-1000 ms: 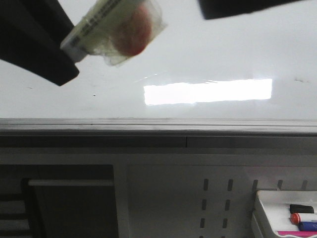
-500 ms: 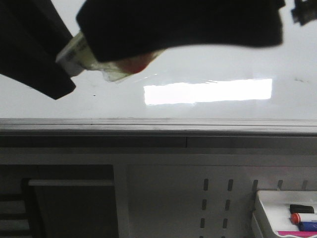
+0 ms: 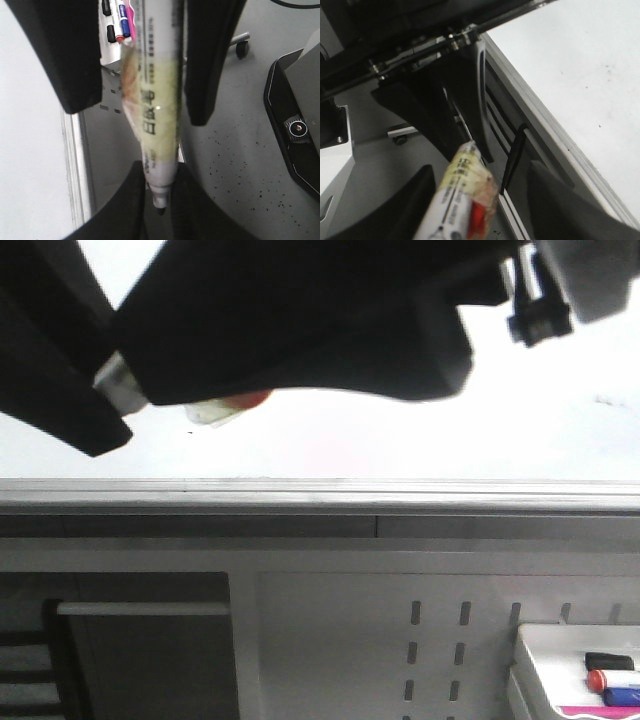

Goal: Write number 4 on whiteboard

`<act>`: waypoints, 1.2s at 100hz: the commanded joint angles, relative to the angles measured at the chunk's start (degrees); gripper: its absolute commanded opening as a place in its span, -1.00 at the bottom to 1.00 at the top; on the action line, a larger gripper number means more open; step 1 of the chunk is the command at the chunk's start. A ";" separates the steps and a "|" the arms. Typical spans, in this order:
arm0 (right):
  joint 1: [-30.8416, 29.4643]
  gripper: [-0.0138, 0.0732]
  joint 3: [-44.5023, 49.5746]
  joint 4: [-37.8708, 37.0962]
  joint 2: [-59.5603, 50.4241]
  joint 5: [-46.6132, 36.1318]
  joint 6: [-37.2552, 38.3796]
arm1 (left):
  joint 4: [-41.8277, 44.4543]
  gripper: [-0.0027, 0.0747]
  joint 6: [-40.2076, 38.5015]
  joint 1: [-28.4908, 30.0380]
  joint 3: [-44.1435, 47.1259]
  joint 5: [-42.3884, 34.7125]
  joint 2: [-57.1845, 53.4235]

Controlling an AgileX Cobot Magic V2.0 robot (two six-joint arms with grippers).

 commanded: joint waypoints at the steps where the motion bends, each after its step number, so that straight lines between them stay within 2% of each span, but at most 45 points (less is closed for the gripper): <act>1: 0.05 -0.04 -2.06 0.02 -0.35 -4.04 -0.22 | -3.31 -0.98 0.05 -0.61 -1.71 -2.64 -1.17; 38: 0.05 -0.83 -2.06 0.02 -0.32 1.17 -0.22 | -3.84 -0.98 -0.10 -0.61 -1.71 -2.64 -1.17; 50: 0.05 -0.85 -2.06 0.02 -0.32 0.60 -0.22 | -6.23 -0.95 -0.20 -0.61 -1.71 -2.64 -1.17; 57: 0.05 -0.85 -2.06 0.02 -0.32 0.71 -0.22 | -6.92 -0.75 -0.20 -0.61 -1.71 -2.75 -1.17; 69: 0.05 -0.85 -2.06 0.02 -0.32 2.06 -0.22 | -7.27 -0.13 -2.81 -0.61 -1.71 -3.04 -1.34; 74: -0.18 -0.85 -2.06 0.02 -0.32 3.10 -0.22 | -7.13 0.06 -4.74 -0.61 -1.71 -3.11 -1.78; 77: -0.35 -0.85 -1.93 0.02 -0.32 3.54 -0.22 | -7.14 0.11 -5.89 -0.36 -1.71 -3.11 -2.15; 92: -2.26 -0.81 -0.84 0.02 -1.53 5.53 -0.22 | -7.63 -0.05 -15.56 3.62 -0.30 -6.60 -6.92; 103: -3.98 -0.81 0.40 0.02 -3.41 6.09 -0.22 | -12.17 -0.22 -17.02 8.82 4.11 -11.34 -13.71; 120: -6.19 -0.81 3.74 0.02 -6.03 4.53 -0.22 | -24.53 -0.54 -17.12 16.83 14.28 -16.17 -28.33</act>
